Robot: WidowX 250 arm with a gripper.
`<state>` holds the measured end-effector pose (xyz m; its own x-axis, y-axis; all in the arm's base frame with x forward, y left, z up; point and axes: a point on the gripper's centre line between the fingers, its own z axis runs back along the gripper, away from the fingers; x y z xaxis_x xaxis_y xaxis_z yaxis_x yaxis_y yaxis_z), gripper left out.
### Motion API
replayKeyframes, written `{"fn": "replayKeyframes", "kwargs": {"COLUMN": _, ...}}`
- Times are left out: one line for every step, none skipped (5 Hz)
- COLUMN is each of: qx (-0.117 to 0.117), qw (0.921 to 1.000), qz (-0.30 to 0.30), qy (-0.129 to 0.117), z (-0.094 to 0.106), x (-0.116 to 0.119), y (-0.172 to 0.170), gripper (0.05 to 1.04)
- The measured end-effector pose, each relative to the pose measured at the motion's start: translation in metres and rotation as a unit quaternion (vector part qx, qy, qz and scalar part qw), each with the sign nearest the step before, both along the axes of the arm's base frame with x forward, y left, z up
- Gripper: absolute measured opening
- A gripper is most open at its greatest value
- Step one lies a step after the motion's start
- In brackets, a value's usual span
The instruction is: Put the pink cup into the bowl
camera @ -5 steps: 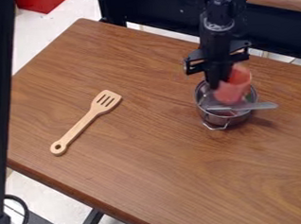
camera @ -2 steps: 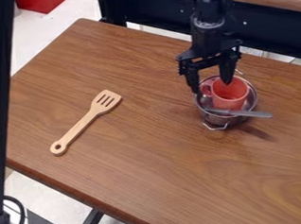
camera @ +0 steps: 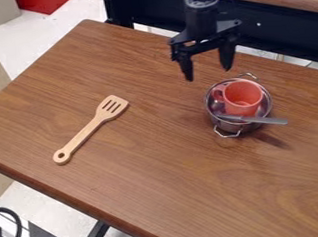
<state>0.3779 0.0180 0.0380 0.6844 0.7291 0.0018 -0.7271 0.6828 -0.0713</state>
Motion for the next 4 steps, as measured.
{"fn": "replayKeyframes", "kwargs": {"qx": -0.009, "qw": 0.9999, "qz": 0.003, "qy": 0.006, "z": 0.0, "x": -0.005, "y": 0.028, "gripper": 0.997}}
{"fn": "replayKeyframes", "kwargs": {"qx": -0.009, "qw": 1.0, "qz": 0.001, "qy": -0.001, "z": 0.001, "x": -0.009, "y": 0.059, "gripper": 0.998}}
{"fn": "replayKeyframes", "kwargs": {"qx": 0.011, "qw": 0.9998, "qz": -0.015, "qy": -0.01, "z": 0.002, "x": -0.011, "y": 0.084, "gripper": 0.997}}
{"fn": "replayKeyframes", "kwargs": {"qx": 0.04, "qw": 0.9987, "qz": -0.017, "qy": -0.028, "z": 0.002, "x": -0.015, "y": 0.112, "gripper": 0.997}}
